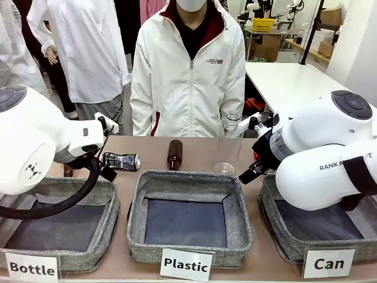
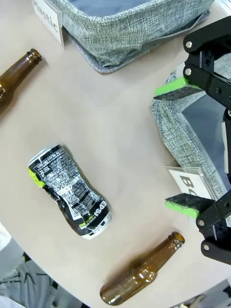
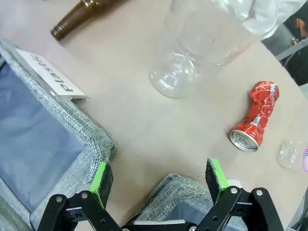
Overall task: Sort the can waste into the basket.
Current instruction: Pick up the can waste from the table and place it in the right Fabric basket.
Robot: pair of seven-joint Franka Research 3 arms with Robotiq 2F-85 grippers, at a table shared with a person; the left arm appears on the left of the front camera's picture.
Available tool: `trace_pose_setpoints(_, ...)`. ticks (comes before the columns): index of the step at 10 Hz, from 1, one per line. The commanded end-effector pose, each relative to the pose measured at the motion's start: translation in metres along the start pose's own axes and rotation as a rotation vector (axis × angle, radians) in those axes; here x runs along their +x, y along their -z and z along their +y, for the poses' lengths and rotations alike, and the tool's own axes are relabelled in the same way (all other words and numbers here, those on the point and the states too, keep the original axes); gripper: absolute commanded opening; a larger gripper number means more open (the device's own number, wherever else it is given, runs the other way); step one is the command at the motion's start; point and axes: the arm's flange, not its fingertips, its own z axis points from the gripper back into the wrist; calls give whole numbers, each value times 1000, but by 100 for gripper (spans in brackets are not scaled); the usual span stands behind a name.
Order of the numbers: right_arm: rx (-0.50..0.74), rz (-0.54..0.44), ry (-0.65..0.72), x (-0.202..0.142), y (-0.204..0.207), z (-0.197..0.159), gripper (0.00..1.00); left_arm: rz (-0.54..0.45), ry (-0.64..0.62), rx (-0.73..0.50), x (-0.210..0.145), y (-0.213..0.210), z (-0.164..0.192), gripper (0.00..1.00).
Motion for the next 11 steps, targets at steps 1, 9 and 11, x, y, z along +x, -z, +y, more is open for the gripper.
trace_pose_setpoints(1, 0, 0, 0, 0, 0, 0, 100, 0, 0, 0, 0, 0, 0, 98)
trace_pose_setpoints(9, 0, 0, 0, 0, 0, 0, 100, 0, 0, 0, 0, 0, 0, 98)
trace_pose_setpoints(11, 0, 0, 0, 0, 0, 0, 100, 0, 0, 0, 0, 0, 0, 98)
